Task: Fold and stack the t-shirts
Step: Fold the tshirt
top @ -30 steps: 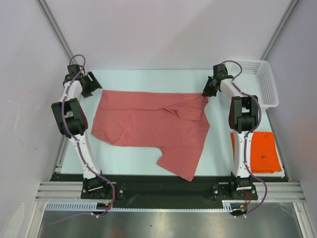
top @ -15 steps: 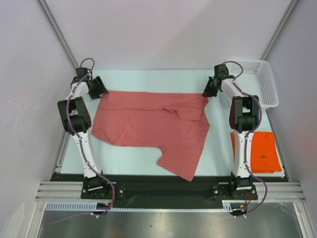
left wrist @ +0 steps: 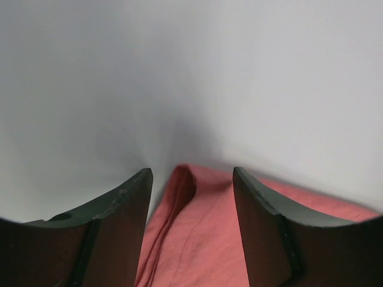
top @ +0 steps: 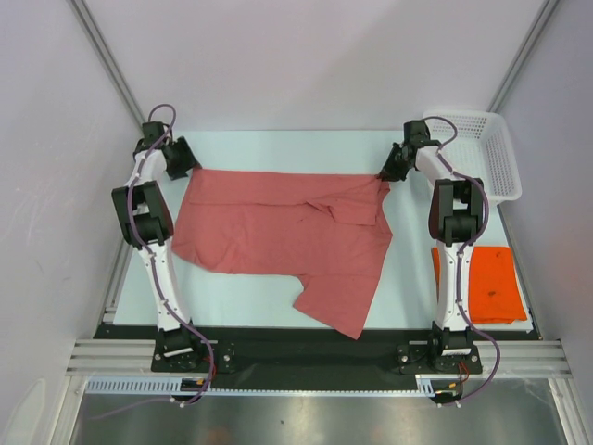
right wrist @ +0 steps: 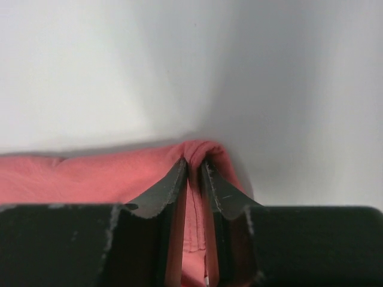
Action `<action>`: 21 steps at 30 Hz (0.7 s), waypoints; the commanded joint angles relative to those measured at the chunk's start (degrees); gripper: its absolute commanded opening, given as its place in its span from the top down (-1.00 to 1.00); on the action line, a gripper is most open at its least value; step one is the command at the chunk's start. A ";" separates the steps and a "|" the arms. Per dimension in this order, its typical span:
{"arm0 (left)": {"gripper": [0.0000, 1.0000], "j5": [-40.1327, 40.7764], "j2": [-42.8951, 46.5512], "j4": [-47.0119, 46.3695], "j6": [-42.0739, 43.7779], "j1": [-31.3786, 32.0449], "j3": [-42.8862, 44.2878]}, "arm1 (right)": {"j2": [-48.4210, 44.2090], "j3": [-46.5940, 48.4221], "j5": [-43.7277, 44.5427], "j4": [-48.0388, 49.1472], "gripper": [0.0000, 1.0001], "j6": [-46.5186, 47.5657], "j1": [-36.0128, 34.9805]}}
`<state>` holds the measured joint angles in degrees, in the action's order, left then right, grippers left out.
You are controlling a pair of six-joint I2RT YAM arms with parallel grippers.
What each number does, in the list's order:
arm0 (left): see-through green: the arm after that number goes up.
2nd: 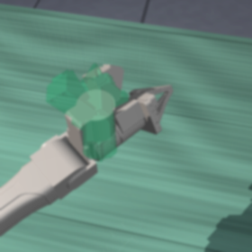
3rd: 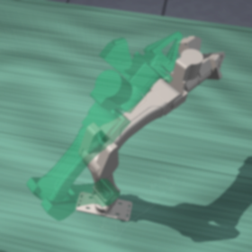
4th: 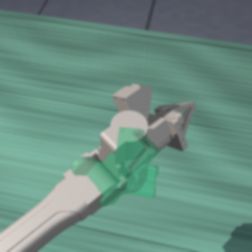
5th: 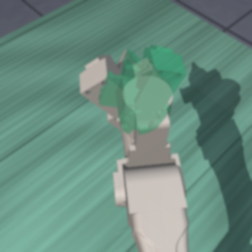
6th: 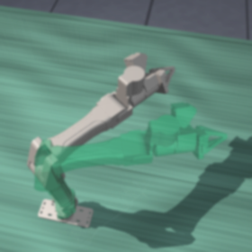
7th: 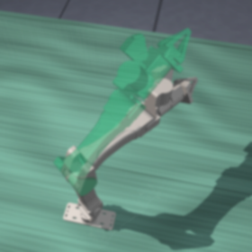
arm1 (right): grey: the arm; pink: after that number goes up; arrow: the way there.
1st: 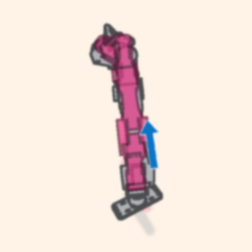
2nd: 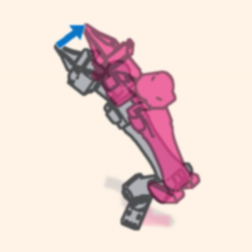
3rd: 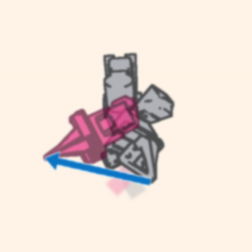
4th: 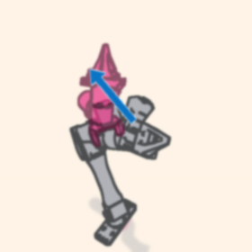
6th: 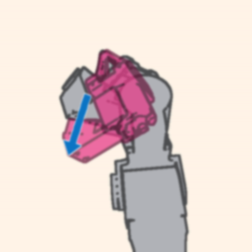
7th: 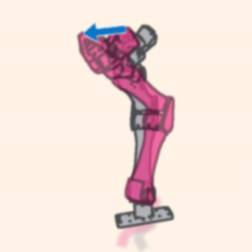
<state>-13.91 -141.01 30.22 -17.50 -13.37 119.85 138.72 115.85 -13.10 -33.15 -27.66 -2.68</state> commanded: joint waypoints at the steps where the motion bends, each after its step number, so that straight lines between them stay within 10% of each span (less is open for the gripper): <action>1: -0.25 0.64 -3.91 3.35 -2.18 -0.08 4.07 | 1.47 3.67 -0.79 -1.74 0.57 -1.34 0.39; 11: -0.33 -4.46 -5.43 2.48 -4.48 -0.52 9.17 | 1.56 5.79 -1.31 -4.56 0.20 -1.26 0.92; 21: -0.13 -4.89 5.74 -2.26 -3.33 -0.35 -5.58 | -0.11 2.63 -0.96 -4.30 0.16 0.33 1.01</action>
<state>-17.32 -140.38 29.28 -20.99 -13.63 118.17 139.74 118.72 -14.46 -36.27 -28.45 -2.02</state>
